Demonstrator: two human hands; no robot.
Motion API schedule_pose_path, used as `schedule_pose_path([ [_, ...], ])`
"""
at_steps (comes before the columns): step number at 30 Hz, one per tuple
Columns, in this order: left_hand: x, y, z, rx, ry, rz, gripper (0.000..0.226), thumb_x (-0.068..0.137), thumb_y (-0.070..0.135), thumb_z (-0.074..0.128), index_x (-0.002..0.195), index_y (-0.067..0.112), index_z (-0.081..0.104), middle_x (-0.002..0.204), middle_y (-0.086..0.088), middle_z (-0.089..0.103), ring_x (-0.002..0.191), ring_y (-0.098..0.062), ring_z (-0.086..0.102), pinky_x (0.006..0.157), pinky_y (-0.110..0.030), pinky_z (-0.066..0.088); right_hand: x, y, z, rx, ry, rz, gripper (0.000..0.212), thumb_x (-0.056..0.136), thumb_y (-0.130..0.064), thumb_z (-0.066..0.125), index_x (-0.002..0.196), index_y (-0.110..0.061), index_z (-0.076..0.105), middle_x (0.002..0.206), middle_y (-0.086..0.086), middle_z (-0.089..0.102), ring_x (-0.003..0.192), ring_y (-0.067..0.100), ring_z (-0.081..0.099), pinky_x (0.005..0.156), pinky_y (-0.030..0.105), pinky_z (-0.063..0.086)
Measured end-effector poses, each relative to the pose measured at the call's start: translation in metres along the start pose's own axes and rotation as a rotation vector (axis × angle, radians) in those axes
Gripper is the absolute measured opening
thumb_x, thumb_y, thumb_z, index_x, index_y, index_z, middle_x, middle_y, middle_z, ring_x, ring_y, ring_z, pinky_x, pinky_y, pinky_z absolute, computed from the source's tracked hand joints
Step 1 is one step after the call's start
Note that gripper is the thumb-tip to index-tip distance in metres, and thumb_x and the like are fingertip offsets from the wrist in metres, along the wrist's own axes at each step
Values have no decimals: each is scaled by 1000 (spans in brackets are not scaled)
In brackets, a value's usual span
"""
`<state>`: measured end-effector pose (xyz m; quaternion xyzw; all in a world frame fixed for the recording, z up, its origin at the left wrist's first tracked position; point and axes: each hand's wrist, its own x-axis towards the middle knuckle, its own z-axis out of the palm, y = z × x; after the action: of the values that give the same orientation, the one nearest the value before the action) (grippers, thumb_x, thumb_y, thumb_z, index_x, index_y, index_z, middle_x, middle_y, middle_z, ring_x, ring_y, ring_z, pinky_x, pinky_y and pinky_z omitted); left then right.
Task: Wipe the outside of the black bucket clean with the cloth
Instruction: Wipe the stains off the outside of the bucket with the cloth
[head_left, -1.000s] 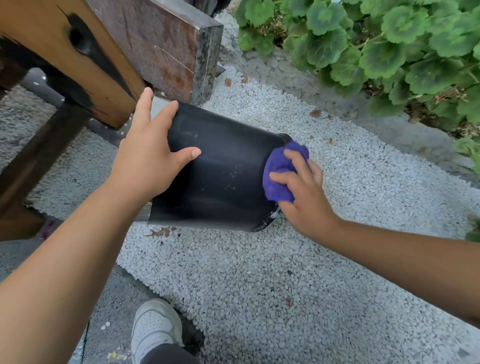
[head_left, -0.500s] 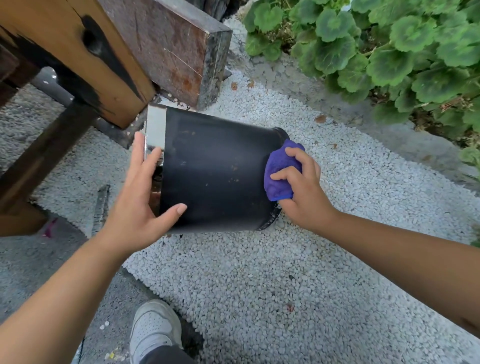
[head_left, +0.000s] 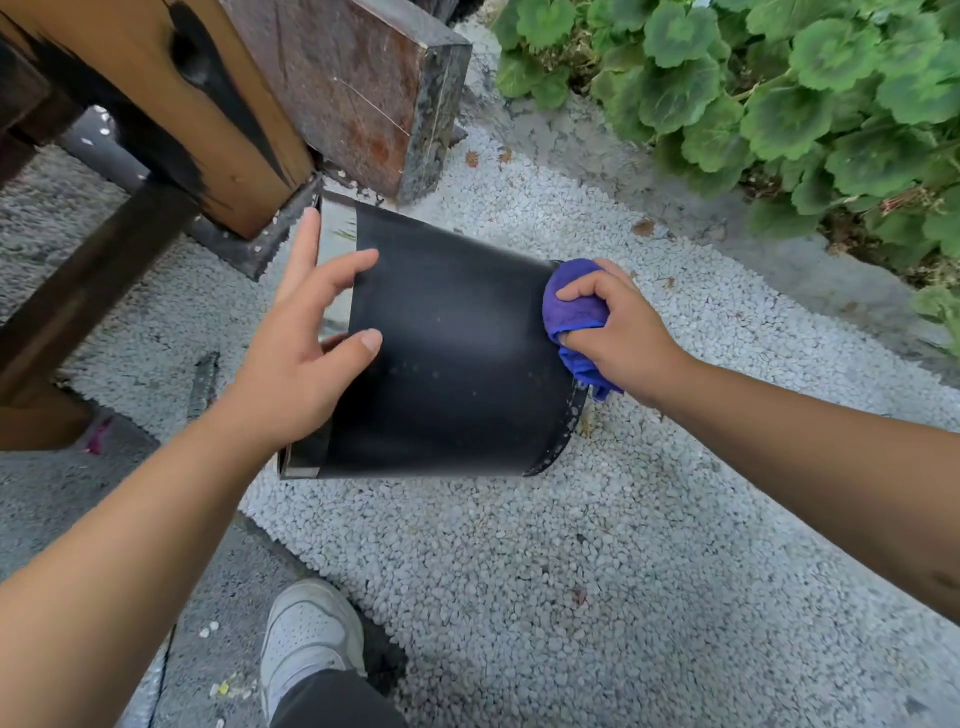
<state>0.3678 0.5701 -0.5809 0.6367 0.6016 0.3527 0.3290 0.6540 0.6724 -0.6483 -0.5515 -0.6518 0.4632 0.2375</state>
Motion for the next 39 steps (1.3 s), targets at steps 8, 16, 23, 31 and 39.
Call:
schedule_pose_path([
  [8, 9, 7, 6, 128, 59, -96, 52, 83, 29, 58, 134, 21, 51, 161, -4, 19, 140, 7, 20, 101, -2, 24, 7, 10, 1, -264, -157, -19, 77, 85, -20, 66, 150, -38, 29, 157, -2, 32, 139, 15, 34, 104, 19, 25],
  [16, 21, 27, 22, 316, 11, -137, 58, 83, 45, 55, 136, 22, 52, 162, -3, 20, 149, -16, 15, 118, -37, 19, -4, 25, -13, -329, -131, -24, 74, 75, -16, 70, 144, -26, 44, 144, -2, 49, 127, 15, 47, 94, 9, 27],
  [23, 24, 23, 22, 331, 43, -143, 57, 83, 44, 56, 133, 18, 55, 161, -1, 24, 148, -15, 21, 117, -39, 24, -47, 38, -7, -249, -133, -46, 78, 72, -4, 71, 143, -19, 44, 151, 2, 36, 135, 8, 35, 103, 3, 18],
  [31, 14, 4, 15, 169, 306, -94, 35, 86, 30, 57, 118, 19, 62, 139, -2, 50, 131, -16, 47, 104, -16, 37, -91, 49, 24, -75, -119, -6, 78, 71, 7, 73, 137, -22, 44, 148, -9, 17, 127, -20, 20, 95, -2, 23],
  [39, -88, -34, 3, 381, -80, 128, 68, 93, 51, 49, 146, 11, 35, 164, -10, 11, 150, -26, 15, 115, -32, 30, -81, 38, 30, 36, -107, 69, 77, 70, 6, 69, 118, -50, 45, 142, -7, 39, 128, 5, 43, 95, 2, 28],
])
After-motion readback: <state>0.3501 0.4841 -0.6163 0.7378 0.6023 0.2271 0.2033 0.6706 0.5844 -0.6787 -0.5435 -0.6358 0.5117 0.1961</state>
